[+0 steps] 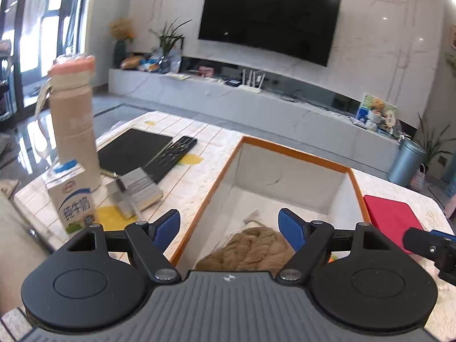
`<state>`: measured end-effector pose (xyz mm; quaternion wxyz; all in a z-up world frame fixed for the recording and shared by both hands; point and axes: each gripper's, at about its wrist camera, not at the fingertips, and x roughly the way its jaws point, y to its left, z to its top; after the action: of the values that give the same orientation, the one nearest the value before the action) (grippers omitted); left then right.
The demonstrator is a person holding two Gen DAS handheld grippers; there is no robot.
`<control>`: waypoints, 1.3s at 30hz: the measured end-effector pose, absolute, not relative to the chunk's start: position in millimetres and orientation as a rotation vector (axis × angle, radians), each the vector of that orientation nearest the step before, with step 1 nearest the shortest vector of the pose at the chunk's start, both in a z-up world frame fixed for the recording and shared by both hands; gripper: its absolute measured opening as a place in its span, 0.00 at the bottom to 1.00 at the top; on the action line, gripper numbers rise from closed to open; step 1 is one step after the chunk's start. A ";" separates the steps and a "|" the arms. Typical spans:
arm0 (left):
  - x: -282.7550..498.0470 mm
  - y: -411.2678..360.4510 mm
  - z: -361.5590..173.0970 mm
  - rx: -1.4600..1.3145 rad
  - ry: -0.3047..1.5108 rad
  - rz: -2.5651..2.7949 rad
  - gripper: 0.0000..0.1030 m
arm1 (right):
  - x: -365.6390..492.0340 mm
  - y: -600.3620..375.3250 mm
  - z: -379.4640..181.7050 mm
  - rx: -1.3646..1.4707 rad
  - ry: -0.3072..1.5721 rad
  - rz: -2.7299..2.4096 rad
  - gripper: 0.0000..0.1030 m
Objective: Organize soft objects
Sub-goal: 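Withdraw both tools from the box and turn toward the white cloths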
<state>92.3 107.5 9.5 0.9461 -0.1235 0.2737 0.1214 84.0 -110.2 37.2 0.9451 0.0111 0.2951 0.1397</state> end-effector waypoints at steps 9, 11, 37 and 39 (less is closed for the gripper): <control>88.7 93.2 17.9 -0.196 0.570 0.205 0.89 | 76.3 -113.7 44.8 0.031 0.582 0.285 0.39; 85.7 87.7 21.8 -0.175 0.560 0.206 0.89 | 73.1 -118.4 49.1 0.045 0.565 0.283 0.40; 61.9 -17.4 74.5 -0.077 0.458 0.036 0.89 | 17.5 -253.6 88.0 0.075 0.414 -0.012 0.54; 62.1 -27.9 74.8 -0.098 0.462 0.004 0.89 | 17.4 -262.4 86.2 0.089 0.412 -0.035 0.54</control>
<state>62.1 -27.9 74.8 0.9723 -0.0486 0.2288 0.0020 17.4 -262.4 86.2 0.9778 0.0444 0.2043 -0.0172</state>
